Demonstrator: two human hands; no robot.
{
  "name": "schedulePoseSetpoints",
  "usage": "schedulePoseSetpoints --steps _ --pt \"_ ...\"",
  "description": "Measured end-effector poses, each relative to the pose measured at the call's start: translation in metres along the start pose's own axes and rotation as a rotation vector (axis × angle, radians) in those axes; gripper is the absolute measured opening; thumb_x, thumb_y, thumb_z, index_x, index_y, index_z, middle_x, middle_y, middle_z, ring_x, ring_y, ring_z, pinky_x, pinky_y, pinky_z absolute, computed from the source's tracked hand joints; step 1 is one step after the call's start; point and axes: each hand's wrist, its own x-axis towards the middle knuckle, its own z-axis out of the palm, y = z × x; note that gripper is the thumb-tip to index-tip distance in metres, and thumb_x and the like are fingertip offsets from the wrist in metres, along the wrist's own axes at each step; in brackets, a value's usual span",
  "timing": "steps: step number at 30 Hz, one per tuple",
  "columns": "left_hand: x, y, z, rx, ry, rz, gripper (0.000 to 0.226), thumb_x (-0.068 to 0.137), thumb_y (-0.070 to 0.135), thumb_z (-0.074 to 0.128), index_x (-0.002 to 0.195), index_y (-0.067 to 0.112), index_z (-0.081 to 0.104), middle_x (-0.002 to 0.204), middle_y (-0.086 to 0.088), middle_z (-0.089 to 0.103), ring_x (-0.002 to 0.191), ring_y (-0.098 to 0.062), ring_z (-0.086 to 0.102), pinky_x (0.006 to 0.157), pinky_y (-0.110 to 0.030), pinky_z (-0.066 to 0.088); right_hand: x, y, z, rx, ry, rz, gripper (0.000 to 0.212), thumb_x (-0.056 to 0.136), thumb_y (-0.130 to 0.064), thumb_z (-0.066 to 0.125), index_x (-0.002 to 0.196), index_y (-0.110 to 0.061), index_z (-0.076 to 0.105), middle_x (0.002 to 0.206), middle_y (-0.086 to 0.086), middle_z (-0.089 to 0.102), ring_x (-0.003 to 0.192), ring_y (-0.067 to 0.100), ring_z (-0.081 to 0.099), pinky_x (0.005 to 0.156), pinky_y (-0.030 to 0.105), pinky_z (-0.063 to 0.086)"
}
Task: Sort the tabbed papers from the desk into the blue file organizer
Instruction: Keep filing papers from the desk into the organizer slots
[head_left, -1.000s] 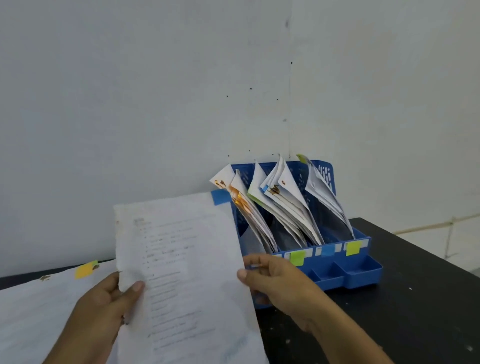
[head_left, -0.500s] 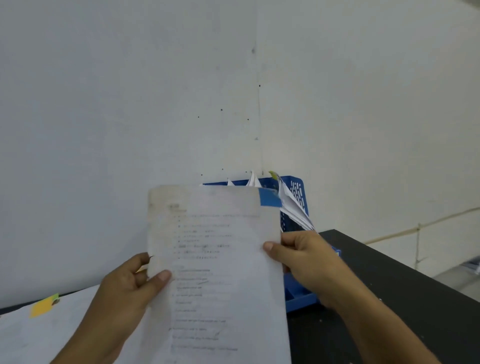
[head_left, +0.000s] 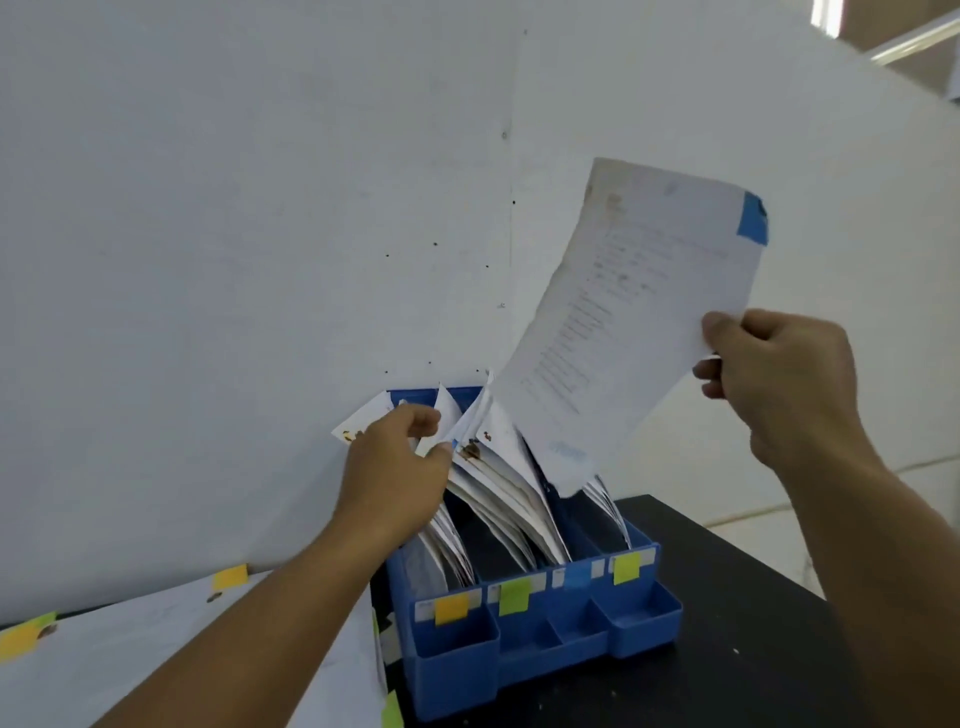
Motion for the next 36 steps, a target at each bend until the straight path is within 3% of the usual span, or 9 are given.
schedulePoseSetpoints --steps 3,7,13,18,23,27,29,33,36 --pt "0.023 0.001 0.018 0.020 -0.140 -0.081 0.050 0.086 0.027 0.067 0.133 0.021 0.050 0.128 0.007 0.055 0.098 -0.023 0.066 0.092 -0.042 0.053 0.011 -0.010 0.012 -0.090 0.001 -0.044 0.027 0.094 -0.021 0.063 0.068 -0.018 0.070 0.069 0.003 0.070 0.045 0.007 0.064 0.045 0.019 0.051" --pt "0.049 0.002 0.037 0.113 -0.204 -0.129 0.067 0.084 0.039 0.067 0.142 0.019 0.038 0.135 -0.001 0.050 0.097 -0.027 0.066 0.089 -0.043 0.054 0.021 -0.020 0.037 -0.214 -0.034 -0.115 0.029 0.093 -0.018 0.057 0.073 -0.002 0.071 0.066 0.012 0.070 0.053 0.021 0.070 0.055 0.037 0.061" --pt "0.068 -0.008 0.054 0.215 -0.260 -0.238 0.096 0.071 0.070 0.063 0.144 0.015 0.033 0.120 -0.004 0.063 0.100 -0.025 0.064 0.087 -0.037 0.054 0.033 -0.017 0.077 -0.333 -0.118 -0.203 0.033 0.090 -0.020 0.056 0.069 0.002 0.069 0.065 0.016 0.069 0.062 0.036 0.070 0.056 0.049 0.060" --pt "0.071 -0.012 0.061 0.115 -0.221 -0.364 0.067 0.076 0.048 0.075 0.118 -0.001 0.055 0.087 -0.002 0.054 0.081 -0.019 0.055 0.064 -0.027 0.043 0.030 -0.010 0.102 -0.395 -0.188 -0.232 0.030 0.090 -0.021 0.056 0.077 0.002 0.070 0.072 0.019 0.071 0.068 0.038 0.070 0.062 0.046 0.060" --pt "0.072 -0.015 0.068 -0.119 -0.222 -0.524 0.054 0.075 0.030 0.081 0.112 -0.002 0.058 0.106 -0.015 0.061 0.095 -0.029 0.060 0.074 -0.031 0.051 0.022 -0.003 0.120 -0.440 -0.251 -0.274 0.029 0.092 -0.021 0.055 0.083 0.000 0.073 0.073 0.017 0.071 0.065 0.036 0.069 0.063 0.042 0.060" --pt "0.069 -0.013 0.068 -0.282 -0.160 -0.459 0.017 0.079 0.017 0.075 0.080 0.007 0.062 0.081 -0.009 0.061 0.070 -0.022 0.057 0.062 -0.026 0.047 0.017 0.011 0.126 -0.509 -0.269 -0.322 0.030 0.093 -0.022 0.054 0.080 0.000 0.071 0.071 0.019 0.068 0.053 0.027 0.049 0.053 0.031 0.049" --pt "0.065 -0.012 0.065 -0.319 -0.110 -0.421 0.019 0.081 0.016 0.073 0.070 0.014 0.058 0.075 -0.005 0.060 0.066 -0.018 0.055 0.060 -0.025 0.045 0.010 0.023 0.127 -0.537 -0.301 -0.320 0.031 0.093 -0.025 0.055 0.079 -0.002 0.071 0.065 0.016 0.065 0.054 0.024 0.047 0.053 0.031 0.045" --pt "0.060 -0.008 0.065 -0.366 -0.048 -0.371 0.011 0.081 0.019 0.072 0.082 0.009 0.067 0.081 -0.009 0.066 0.072 -0.025 0.062 0.065 -0.029 0.049 -0.010 0.061 0.122 -0.540 -0.343 -0.257 0.039 0.094 -0.030 0.057 0.060 -0.009 0.058 0.050 0.000 0.050 0.049 0.019 0.042 0.046 0.028 0.030" --pt "0.056 -0.007 0.069 -0.379 -0.011 -0.378 0.010 0.081 0.019 0.071 0.083 0.010 0.068 0.077 -0.010 0.065 0.070 -0.026 0.060 0.062 -0.030 0.045 -0.029 0.095 0.118 -0.620 -0.373 -0.254 0.033 0.098 -0.035 0.053 0.077 -0.015 0.070 0.062 -0.001 0.060 0.057 0.018 0.053 0.051 0.029 0.036"
